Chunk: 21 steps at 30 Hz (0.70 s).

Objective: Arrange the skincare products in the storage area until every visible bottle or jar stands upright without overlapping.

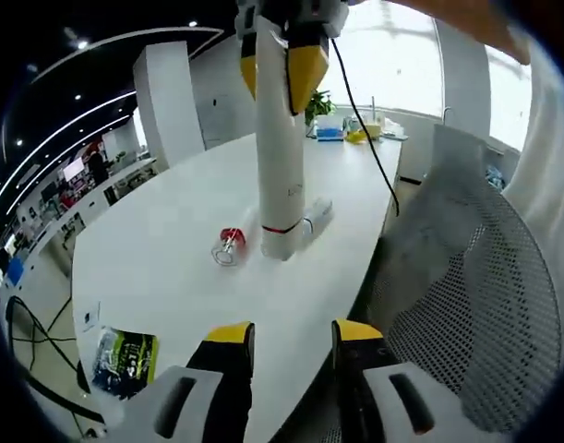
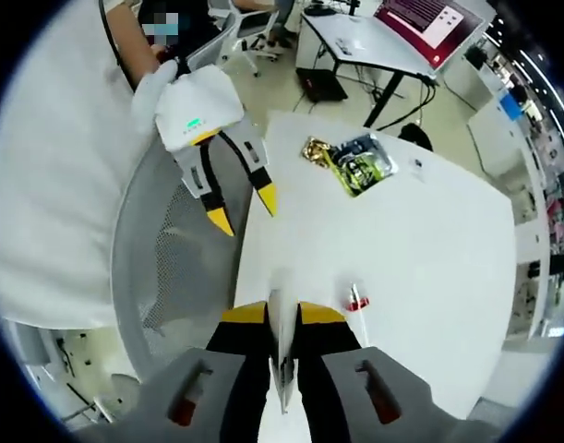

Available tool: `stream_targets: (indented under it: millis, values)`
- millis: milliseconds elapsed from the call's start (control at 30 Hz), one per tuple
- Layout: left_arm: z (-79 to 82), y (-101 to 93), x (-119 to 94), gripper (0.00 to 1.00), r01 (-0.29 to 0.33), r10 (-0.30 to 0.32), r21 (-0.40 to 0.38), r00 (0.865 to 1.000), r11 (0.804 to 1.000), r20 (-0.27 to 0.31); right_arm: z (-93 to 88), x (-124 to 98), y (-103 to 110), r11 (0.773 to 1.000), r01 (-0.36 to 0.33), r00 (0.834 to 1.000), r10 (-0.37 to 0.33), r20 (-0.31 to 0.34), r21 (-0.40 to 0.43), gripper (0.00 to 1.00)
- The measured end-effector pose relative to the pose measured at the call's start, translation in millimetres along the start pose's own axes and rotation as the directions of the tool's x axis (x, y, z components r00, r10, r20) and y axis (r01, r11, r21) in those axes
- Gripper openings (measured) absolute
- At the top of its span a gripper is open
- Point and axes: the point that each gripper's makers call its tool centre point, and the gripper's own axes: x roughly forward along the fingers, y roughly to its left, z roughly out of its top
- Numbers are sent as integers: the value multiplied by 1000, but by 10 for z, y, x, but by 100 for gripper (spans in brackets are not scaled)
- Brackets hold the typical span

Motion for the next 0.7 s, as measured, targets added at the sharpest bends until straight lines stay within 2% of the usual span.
stream_targets:
  millis: [67,167,267,700]
  values:
    - [11,29,-23,31,-17,17,21,1000,1000,14,-47,-54,-108,1000,10,1000,-10,-18,-8,7]
    - [-23,57,-6,32,-28,28,15,1000,1000,-4,-108,-143,-266,999,22,999,-24,-45,-25,7]
    - [-60,55,3,33,-37,38,40,999,998,-20,-153,-211,-392,999,24,998,-26,-60,-39,7]
    - [-96,96,8,32,-55,57,48,998,997,-42,-284,-341,-912,999,14,997,-17,-78,-41,7]
